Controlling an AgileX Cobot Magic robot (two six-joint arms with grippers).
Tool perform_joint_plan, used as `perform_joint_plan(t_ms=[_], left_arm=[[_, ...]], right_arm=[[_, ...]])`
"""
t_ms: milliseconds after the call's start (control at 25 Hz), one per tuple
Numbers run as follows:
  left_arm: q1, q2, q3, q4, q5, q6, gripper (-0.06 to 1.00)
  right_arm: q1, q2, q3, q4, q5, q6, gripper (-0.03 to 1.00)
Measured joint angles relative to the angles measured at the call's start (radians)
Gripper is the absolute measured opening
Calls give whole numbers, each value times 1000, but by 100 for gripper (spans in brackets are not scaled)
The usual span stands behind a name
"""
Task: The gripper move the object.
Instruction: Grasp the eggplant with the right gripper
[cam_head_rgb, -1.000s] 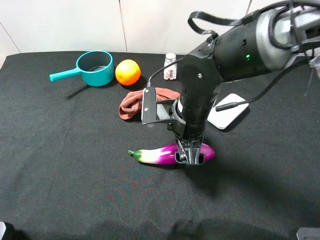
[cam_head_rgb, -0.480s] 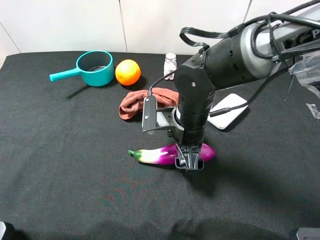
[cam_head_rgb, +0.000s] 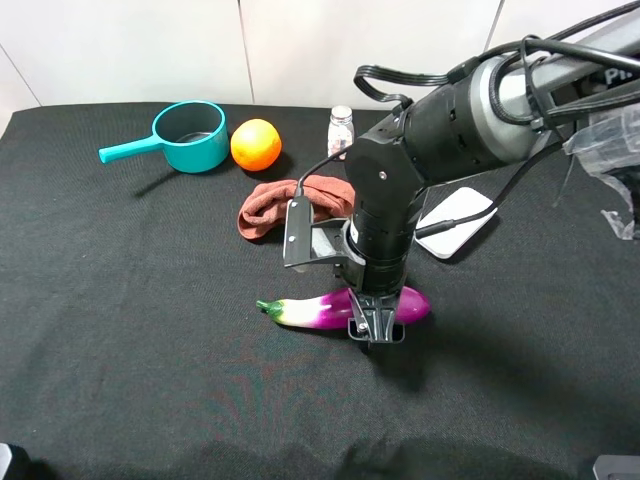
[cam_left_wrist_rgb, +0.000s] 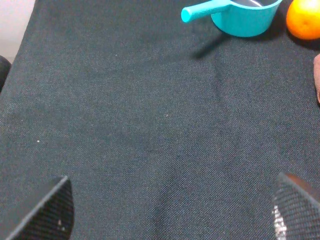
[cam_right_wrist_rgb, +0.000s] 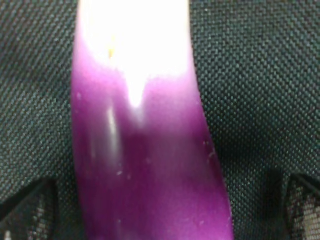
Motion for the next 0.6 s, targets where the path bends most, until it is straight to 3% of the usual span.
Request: perform_joint_plan(t_ms=[600], left_arm=[[0, 0, 0, 0, 0, 0, 83]], right_arm=[[-3, 20, -1, 6, -1, 0, 69]])
